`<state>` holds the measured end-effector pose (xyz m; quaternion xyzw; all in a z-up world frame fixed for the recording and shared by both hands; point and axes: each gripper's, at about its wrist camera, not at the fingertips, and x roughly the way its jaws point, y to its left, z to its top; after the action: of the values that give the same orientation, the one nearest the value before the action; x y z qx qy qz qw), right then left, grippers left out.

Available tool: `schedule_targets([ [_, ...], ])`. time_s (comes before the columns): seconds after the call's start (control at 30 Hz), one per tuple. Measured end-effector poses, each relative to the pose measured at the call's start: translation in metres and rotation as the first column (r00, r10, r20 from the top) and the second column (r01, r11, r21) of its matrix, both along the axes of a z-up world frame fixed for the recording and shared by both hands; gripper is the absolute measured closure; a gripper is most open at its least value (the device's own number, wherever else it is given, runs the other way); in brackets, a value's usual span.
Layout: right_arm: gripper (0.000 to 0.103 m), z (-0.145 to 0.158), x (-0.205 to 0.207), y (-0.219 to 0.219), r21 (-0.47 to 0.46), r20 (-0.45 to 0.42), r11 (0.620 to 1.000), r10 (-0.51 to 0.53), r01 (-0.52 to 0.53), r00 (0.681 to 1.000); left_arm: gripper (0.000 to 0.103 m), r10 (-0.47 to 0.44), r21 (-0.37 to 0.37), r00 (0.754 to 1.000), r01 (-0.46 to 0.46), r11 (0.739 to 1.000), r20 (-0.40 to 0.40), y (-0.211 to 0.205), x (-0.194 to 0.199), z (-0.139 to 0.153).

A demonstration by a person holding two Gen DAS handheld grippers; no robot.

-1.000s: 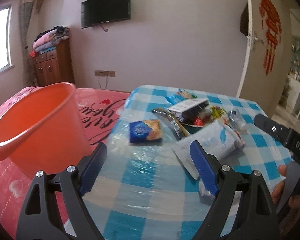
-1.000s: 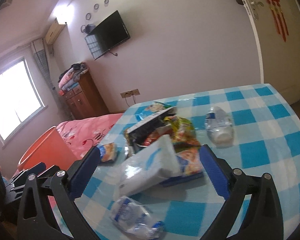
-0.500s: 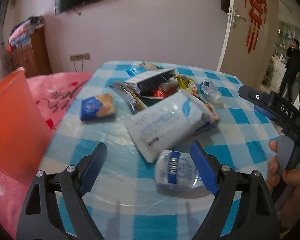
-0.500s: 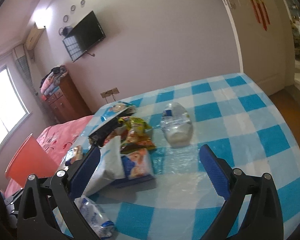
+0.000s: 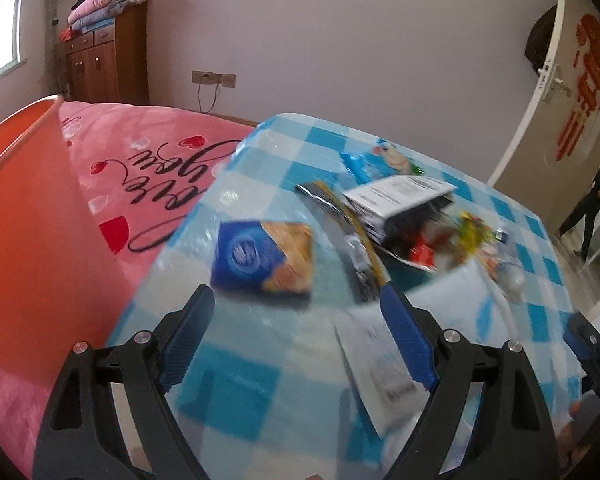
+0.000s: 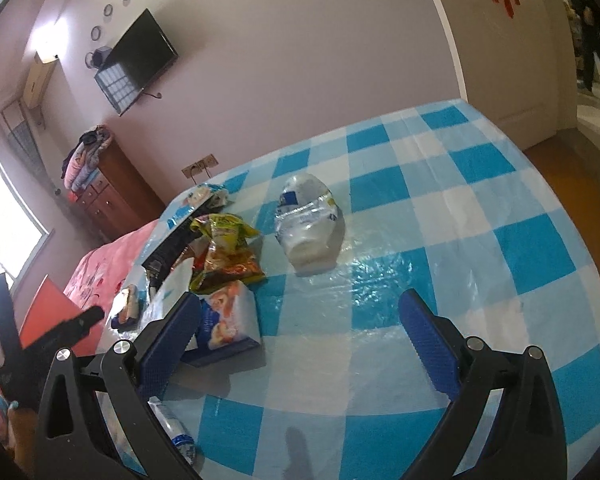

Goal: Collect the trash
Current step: 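Grasp the blue Vinda tissue pack with the left gripper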

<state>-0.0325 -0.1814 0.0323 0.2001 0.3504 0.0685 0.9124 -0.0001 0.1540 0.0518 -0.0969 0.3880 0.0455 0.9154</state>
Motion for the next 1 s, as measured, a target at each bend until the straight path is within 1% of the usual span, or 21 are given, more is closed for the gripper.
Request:
schedule_targets([
  [0.1, 0.005, -0.003, 0.003, 0.002, -0.007, -0.013, 1.000, 0.007, -0.007, 1.000, 0.017, -0.032, 0.020, 0.999, 0.032, 0.999, -0.017, 0.003, 0.019, -0.005],
  [0.3, 0.005, -0.007, 0.006, 0.009, -0.026, -0.026, 0.999, 0.028, -0.029, 0.999, 0.017, -0.041, 0.050, 0.997, 0.045, 0.998, -0.070, 0.007, 0.043, -0.021],
  [0.5, 0.005, -0.009, 0.009, 0.012, -0.026, -0.038, 0.999, 0.042, -0.043, 0.998, 0.018, -0.031, 0.036, 0.994, 0.035, 0.999, -0.104, 0.015, 0.056, -0.034],
  [0.57, 0.005, -0.011, 0.010, 0.014, -0.020, -0.043, 0.998, 0.055, -0.056, 0.998, 0.023, -0.027, 0.025, 0.993, 0.030, 0.999, -0.111, 0.018, 0.059, -0.037],
  [0.7, 0.005, -0.011, 0.011, 0.021, -0.004, -0.044, 0.996, 0.084, -0.084, 0.995, 0.028, -0.026, 0.035, 0.994, 0.030, 0.999, -0.105, 0.018, 0.060, -0.038],
  [0.77, 0.005, -0.011, 0.009, 0.026, 0.015, -0.041, 0.994, 0.109, -0.109, 0.993, 0.032, -0.025, 0.044, 0.995, 0.030, 0.999, -0.098, 0.016, 0.059, -0.038],
  [0.87, 0.005, -0.010, 0.007, 0.035, 0.051, -0.032, 0.987, 0.151, -0.150, 0.988, 0.036, -0.028, 0.057, 0.996, 0.033, 0.998, -0.086, 0.014, 0.056, -0.038],
  [1.0, 0.006, -0.010, 0.006, 0.047, 0.061, -0.029, 0.979, 0.199, -0.197, 0.980, 0.037, -0.053, 0.038, 0.996, 0.056, 0.998, -0.077, 0.008, 0.050, -0.037],
])
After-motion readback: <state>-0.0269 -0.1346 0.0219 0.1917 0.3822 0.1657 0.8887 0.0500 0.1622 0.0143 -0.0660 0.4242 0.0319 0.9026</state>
